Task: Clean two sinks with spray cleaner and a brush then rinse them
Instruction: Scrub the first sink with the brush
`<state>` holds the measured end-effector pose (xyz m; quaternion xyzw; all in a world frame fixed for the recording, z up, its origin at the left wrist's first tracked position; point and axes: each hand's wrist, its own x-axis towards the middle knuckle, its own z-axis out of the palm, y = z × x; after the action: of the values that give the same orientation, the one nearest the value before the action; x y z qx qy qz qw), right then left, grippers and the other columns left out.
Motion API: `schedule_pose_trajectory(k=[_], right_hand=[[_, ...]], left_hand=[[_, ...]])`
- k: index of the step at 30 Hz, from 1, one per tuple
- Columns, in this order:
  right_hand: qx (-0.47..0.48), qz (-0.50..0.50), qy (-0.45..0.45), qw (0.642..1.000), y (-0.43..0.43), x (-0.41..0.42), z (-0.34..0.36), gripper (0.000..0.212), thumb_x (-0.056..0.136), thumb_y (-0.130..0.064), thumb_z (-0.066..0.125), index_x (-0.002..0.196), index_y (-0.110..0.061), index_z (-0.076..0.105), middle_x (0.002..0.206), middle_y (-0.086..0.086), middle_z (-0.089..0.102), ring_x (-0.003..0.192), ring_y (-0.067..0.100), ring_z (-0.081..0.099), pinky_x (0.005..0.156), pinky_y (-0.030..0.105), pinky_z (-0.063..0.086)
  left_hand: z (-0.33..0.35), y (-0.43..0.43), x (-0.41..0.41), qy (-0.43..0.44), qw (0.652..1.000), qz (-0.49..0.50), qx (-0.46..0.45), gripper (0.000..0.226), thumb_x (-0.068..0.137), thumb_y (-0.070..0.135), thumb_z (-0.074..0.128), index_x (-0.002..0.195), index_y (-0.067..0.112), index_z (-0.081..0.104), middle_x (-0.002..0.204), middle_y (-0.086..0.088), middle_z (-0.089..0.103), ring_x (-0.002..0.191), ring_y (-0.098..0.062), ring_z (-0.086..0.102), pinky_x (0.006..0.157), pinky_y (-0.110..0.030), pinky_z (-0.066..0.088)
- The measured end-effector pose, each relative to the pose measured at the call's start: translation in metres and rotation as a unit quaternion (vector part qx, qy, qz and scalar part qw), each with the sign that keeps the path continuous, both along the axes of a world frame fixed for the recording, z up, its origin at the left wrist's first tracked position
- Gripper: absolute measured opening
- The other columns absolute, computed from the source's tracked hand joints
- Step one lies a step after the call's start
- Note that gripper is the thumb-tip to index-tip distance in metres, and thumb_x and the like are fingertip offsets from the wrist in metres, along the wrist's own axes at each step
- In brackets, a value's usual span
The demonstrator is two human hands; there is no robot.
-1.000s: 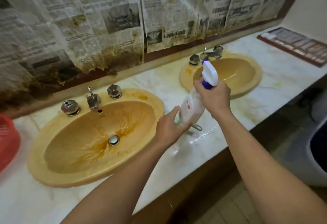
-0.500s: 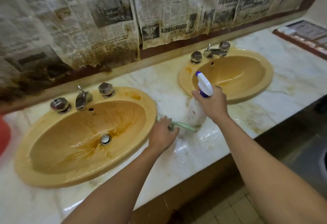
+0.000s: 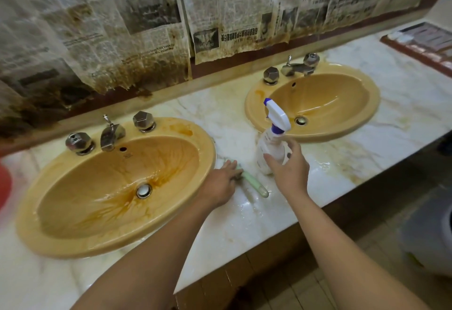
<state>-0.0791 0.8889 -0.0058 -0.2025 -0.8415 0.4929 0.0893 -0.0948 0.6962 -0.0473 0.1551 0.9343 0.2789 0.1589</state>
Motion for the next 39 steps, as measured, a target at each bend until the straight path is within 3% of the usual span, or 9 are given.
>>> schedule_pose_trajectory(k=[4,7,10,16,20,25,28,33,39], right_hand=[[-0.007,-0.054,-0.072,0.996,-0.017,0.024,-0.006,0.051,0.089,-0.033,0.068,0.131,-0.018,0.044,0.127,0.006,0.057,0.107,0.023,0.056,0.087,0.036,0.046],[0.023,0.009,-0.155,0.988,-0.033,0.037,-0.009,0.037,0.097,-0.043,0.052,0.124,-0.020,0.041,0.103,0.005,0.064,0.097,0.030,0.062,0.080,0.042,0.052],[0.075,0.060,-0.209,0.973,-0.049,0.045,-0.011,0.043,0.096,-0.055,0.050,0.121,-0.020,0.047,0.103,0.002,0.059,0.103,0.029,0.060,0.077,0.036,0.044],[0.089,0.092,-0.212,0.969,-0.077,0.051,-0.015,0.026,0.099,-0.040,0.052,0.105,-0.017,0.063,0.099,0.004,0.070,0.097,0.024,0.063,0.081,0.036,0.050],[0.127,0.072,-0.178,0.973,-0.104,0.053,-0.004,0.023,0.104,-0.033,0.046,0.108,-0.013,0.055,0.100,0.006,0.063,0.088,0.025,0.057,0.073,0.035,0.043],[0.168,0.147,-0.139,0.965,-0.160,0.051,0.004,0.013,0.105,-0.029,0.043,0.106,-0.016,0.043,0.092,0.005,0.059,0.083,0.028,0.058,0.068,0.035,0.042],[0.257,0.223,-0.102,0.935,-0.200,0.044,0.007,0.018,0.104,-0.028,0.043,0.119,-0.019,0.048,0.095,0.006,0.063,0.091,0.033,0.063,0.074,0.038,0.047],[0.410,0.356,-0.093,0.835,-0.268,0.015,0.008,0.027,0.102,-0.022,0.046,0.126,-0.023,0.057,0.111,0.003,0.068,0.105,0.028,0.061,0.082,0.035,0.039],[0.456,0.489,-0.165,0.725,-0.326,-0.017,-0.011,0.026,0.097,-0.019,0.042,0.120,-0.017,0.054,0.111,0.006,0.066,0.100,0.027,0.061,0.086,0.040,0.046]], left_hand=[[-0.004,-0.003,0.001,-0.003,0.999,-0.032,-0.007,0.049,0.105,0.010,0.039,0.152,0.019,0.045,0.166,0.001,0.022,0.155,-0.015,0.013,0.124,-0.035,0.019],[-0.007,-0.005,0.005,-0.005,0.998,-0.051,-0.020,0.050,0.105,0.010,0.037,0.154,0.021,0.042,0.167,0.004,0.020,0.155,-0.013,0.012,0.123,-0.038,0.022],[-0.007,-0.011,0.011,0.000,0.997,-0.068,-0.039,0.054,0.103,0.009,0.036,0.156,0.020,0.037,0.168,0.005,0.018,0.155,-0.014,0.013,0.123,-0.040,0.023],[0.002,-0.044,0.032,0.025,0.998,-0.058,-0.003,0.052,0.103,0.012,0.040,0.155,0.015,0.038,0.166,0.000,0.024,0.154,-0.018,0.018,0.121,-0.032,0.024],[0.010,-0.091,0.044,0.081,0.997,-0.006,0.009,0.054,0.102,0.020,0.047,0.155,0.018,0.037,0.164,0.001,0.031,0.153,-0.019,0.023,0.118,-0.035,0.030],[0.014,-0.165,0.056,0.111,0.990,0.083,-0.014,0.056,0.102,0.035,0.048,0.156,0.020,0.036,0.164,0.001,0.030,0.155,-0.018,0.017,0.125,-0.039,0.015],[0.011,-0.218,0.069,0.102,0.982,0.158,-0.014,0.058,0.103,0.035,0.046,0.158,0.021,0.032,0.166,0.004,0.025,0.156,-0.015,0.010,0.126,-0.042,0.010],[-0.006,-0.310,0.100,0.113,0.952,0.277,-0.056,0.065,0.102,0.050,0.037,0.158,0.019,0.030,0.167,0.001,0.023,0.156,-0.020,0.007,0.126,-0.048,0.009],[-0.024,-0.372,0.148,0.152,0.860,0.486,-0.045,0.064,0.103,0.043,0.031,0.157,0.009,0.028,0.166,-0.006,0.025,0.156,-0.024,0.008,0.127,-0.044,0.004]])
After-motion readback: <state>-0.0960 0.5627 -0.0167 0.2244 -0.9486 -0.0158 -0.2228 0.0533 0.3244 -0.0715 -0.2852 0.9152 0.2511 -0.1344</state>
